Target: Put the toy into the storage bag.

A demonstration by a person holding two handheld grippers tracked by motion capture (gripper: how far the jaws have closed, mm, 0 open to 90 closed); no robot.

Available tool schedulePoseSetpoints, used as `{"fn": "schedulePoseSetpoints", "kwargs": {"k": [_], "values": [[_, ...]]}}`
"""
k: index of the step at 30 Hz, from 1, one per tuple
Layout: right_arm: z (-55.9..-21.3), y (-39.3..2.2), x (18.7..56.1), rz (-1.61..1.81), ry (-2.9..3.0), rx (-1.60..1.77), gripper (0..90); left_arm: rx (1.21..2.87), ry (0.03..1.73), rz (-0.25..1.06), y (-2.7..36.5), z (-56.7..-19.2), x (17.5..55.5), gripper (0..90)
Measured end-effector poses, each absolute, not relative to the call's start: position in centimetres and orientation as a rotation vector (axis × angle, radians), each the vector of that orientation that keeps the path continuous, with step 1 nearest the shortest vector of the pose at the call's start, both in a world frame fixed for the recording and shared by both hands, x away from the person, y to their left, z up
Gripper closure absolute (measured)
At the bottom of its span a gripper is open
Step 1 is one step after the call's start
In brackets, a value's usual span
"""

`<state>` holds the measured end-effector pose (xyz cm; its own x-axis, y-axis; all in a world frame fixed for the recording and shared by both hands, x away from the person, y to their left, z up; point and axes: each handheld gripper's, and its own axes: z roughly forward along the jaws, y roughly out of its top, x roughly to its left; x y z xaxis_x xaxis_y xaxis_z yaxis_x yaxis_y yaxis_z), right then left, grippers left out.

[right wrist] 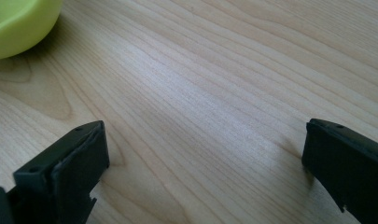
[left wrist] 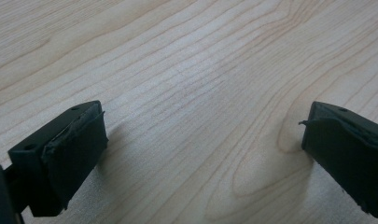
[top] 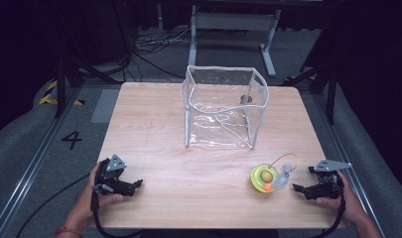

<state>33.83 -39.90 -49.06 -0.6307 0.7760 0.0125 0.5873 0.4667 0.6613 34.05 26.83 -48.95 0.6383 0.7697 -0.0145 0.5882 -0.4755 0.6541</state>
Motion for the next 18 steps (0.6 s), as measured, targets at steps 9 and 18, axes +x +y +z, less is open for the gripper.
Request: {"fn": "schedulePoseSetpoints", "kwargs": {"k": [9,18], "values": [[-47.9,-40.0,34.0,0.828,2.468,1.137,15.5,2.218,1.070,0.374,26.8,-49.0,33.9,0.4],[-45.6,-40.1,33.7,0.884,2.473,1.114,21.0,2.217,1.072,0.386,26.8,-49.0,33.9,0.5]]}}
